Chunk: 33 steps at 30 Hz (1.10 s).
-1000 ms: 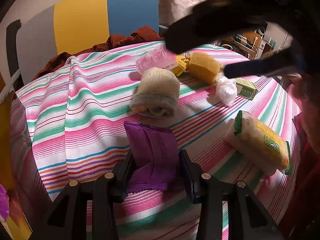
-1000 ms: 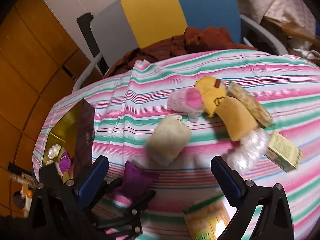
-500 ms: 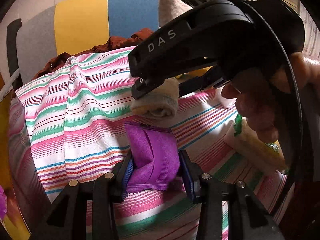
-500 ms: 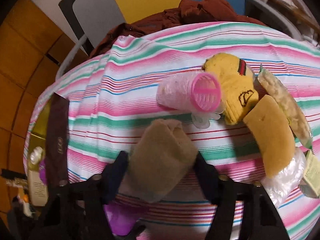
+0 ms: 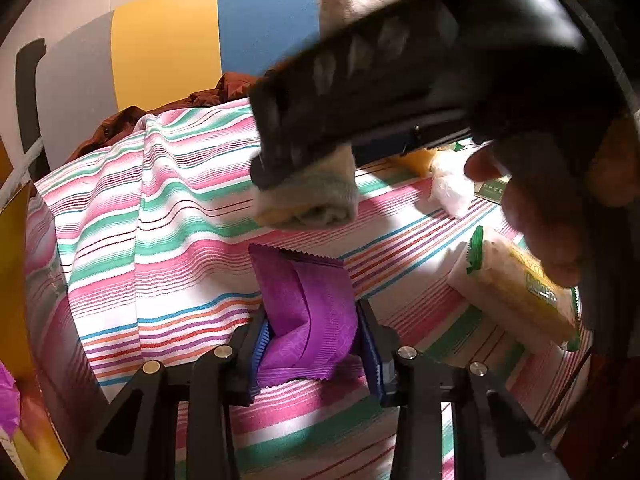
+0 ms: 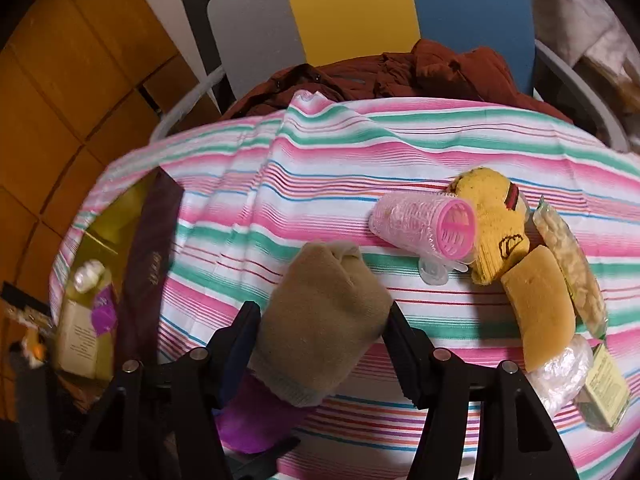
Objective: Organize objects
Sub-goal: 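Grasp the beige-and-blue sock roll with the right tool while the left holds the purple packet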
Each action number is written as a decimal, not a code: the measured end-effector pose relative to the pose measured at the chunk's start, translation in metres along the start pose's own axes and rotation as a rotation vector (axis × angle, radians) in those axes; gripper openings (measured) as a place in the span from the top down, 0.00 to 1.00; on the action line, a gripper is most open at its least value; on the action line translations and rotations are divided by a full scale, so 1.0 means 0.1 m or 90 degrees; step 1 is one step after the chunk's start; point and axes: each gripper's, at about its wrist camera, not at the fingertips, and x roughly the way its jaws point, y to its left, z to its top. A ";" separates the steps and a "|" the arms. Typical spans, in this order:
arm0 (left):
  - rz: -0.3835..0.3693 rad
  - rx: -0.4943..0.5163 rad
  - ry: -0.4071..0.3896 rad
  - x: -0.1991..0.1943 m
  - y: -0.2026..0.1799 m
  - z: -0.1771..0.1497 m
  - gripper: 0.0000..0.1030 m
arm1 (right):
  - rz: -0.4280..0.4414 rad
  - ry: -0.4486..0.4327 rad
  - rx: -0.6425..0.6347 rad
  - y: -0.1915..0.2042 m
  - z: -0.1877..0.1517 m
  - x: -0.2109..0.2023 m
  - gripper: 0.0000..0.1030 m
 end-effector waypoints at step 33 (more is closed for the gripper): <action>-0.004 0.000 0.000 -0.08 -0.06 -0.06 0.62 | -0.027 0.071 0.057 -0.15 -0.10 0.23 0.40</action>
